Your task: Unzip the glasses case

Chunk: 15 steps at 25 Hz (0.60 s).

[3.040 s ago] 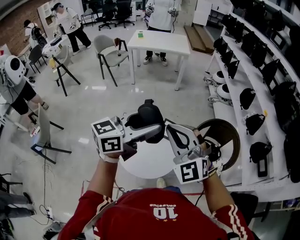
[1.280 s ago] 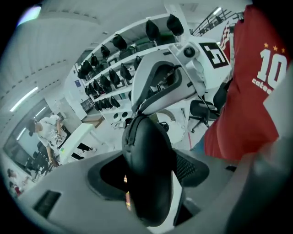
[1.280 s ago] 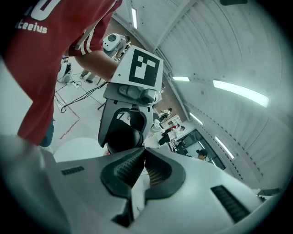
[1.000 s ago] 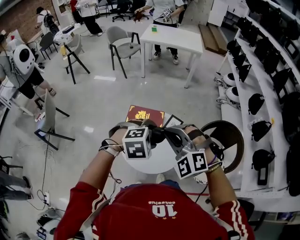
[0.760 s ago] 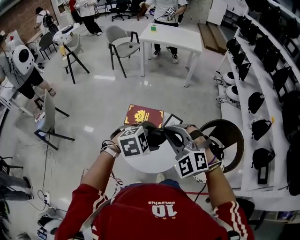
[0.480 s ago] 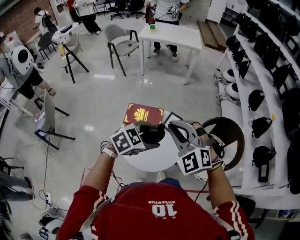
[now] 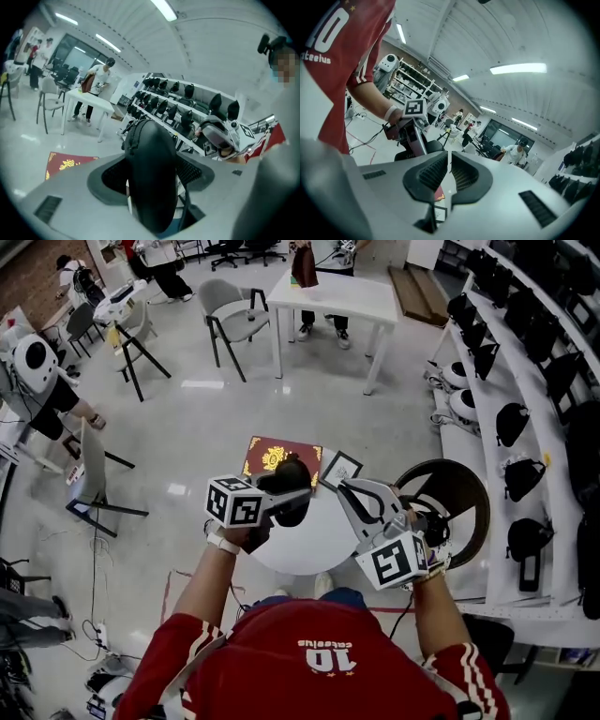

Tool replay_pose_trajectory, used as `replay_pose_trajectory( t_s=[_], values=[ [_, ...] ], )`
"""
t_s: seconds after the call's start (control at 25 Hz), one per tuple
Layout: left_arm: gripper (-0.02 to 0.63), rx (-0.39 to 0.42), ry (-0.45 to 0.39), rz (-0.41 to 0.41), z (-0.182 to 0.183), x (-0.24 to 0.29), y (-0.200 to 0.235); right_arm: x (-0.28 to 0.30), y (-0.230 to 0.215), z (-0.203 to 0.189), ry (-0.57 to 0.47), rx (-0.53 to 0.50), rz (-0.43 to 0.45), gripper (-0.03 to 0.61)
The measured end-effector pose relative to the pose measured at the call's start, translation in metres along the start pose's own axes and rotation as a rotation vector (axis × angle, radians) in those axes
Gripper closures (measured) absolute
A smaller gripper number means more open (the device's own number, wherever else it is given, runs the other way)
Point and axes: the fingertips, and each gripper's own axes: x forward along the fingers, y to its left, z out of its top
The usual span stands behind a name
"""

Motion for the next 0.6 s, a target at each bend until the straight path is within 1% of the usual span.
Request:
replay_pose_trajectory(
  t_s=[0.08,0.28,0.44,0.6],
  values=[
    [0.305,-0.06,-0.013,0.012,-0.007,0.006,0.011,-0.003,-0.001,-0.006,-0.004,0.033,-0.013,0.56],
    [0.304,-0.197,-0.016,0.012,-0.033,0.033,0.032,-0.007,0.003,-0.031,0.032,0.055,-0.019,0.56],
    [0.304,-0.274,0.002,0.031,-0.06,0.057,0.05,-0.012,0.007,-0.048,0.056,0.069,0.0,0.56],
    [0.304,-0.343,0.026,0.045,-0.09,0.081,0.067,-0.019,0.008,-0.069,0.081,0.061,0.012,0.56]
  ],
)
